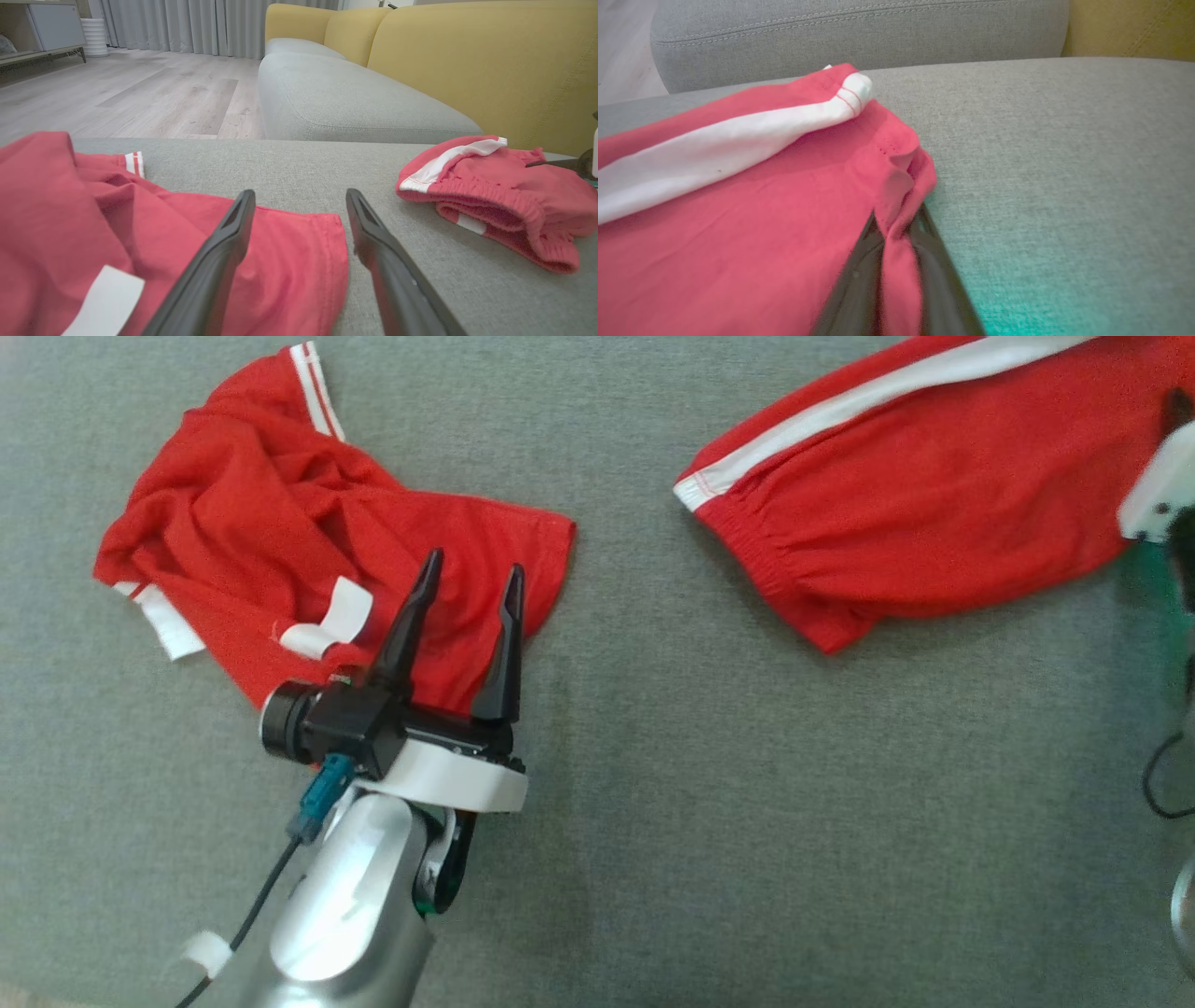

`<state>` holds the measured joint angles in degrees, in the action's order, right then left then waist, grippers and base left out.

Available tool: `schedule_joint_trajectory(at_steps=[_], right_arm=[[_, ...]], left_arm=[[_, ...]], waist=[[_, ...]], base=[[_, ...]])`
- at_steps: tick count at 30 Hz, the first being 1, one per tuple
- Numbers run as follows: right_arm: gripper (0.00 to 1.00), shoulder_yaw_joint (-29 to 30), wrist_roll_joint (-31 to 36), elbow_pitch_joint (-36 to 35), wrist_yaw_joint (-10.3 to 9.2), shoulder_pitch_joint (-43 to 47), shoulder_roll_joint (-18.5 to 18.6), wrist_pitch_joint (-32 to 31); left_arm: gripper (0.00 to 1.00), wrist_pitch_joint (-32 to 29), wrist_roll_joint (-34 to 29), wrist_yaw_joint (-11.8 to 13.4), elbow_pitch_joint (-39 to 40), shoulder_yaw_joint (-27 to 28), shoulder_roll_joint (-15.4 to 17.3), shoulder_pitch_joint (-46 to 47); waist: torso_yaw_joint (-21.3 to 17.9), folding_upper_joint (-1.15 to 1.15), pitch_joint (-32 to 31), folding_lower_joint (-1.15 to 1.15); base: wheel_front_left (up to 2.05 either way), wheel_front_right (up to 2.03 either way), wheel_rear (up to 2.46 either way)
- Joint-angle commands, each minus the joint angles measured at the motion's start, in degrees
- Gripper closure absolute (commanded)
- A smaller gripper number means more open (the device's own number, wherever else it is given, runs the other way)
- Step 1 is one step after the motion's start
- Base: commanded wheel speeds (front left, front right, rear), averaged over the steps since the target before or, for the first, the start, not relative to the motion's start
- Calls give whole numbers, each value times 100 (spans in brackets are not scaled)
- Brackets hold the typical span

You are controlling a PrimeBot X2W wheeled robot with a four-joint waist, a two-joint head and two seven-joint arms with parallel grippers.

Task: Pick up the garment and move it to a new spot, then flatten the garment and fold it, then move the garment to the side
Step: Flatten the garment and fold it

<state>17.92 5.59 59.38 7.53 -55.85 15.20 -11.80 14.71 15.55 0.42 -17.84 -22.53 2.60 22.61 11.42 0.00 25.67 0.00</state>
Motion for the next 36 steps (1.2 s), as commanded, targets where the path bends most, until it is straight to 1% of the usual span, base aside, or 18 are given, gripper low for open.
schedule_joint_trajectory(at_steps=[1,3,6,11,15,19,23,27,31,36], right_arm=[[100,-217,-162,50,-4,40,-78,98],[100,-258,-287,54,-4,19,-49,196],[100,-360,-670,27,-4,67,43,482],[100,-430,-1321,-129,-4,445,290,864],[100,-299,-1779,-254,-4,864,524,986],[100,-17,-1984,-301,-4,1233,693,1021],[100,219,-2043,-363,-4,1417,703,1100],[100,341,-2185,-471,-4,1437,567,1183],[100,262,-2335,-604,-4,1497,446,1282],[100,-33,-2676,-887,-4,1590,279,1409]], left_arm=[[0,29,-66,-24,148,222,35,155],[0,29,-76,-30,150,235,34,153],[0,29,-102,-40,137,291,33,114],[0,29,-149,-67,101,386,31,17],[0,29,-186,-84,75,448,30,-70],[0,29,-217,-101,49,486,30,-145],[0,29,-243,-114,41,510,29,-197],[0,29,-257,-148,36,527,29,-214],[0,29,-272,-171,-9,555,29,-243],[0,29,-291,-163,-52,614,29,-335]], waist=[[-65,0,-19,0],[-94,0,-37,0],[-206,0,-144,0],[-427,0,-405,0],[-603,0,-623,0],[-739,0,-778,0],[-808,0,-833,0],[-805,0,-847,0],[-763,0,-924,0],[-717,0,-1140,0]], base=[[0,0,0],[0,0,0],[0,0,0],[0,0,0],[0,0,0],[0,0,0],[0,0,0],[0,0,0],[0,0,0],[0,0,0]])
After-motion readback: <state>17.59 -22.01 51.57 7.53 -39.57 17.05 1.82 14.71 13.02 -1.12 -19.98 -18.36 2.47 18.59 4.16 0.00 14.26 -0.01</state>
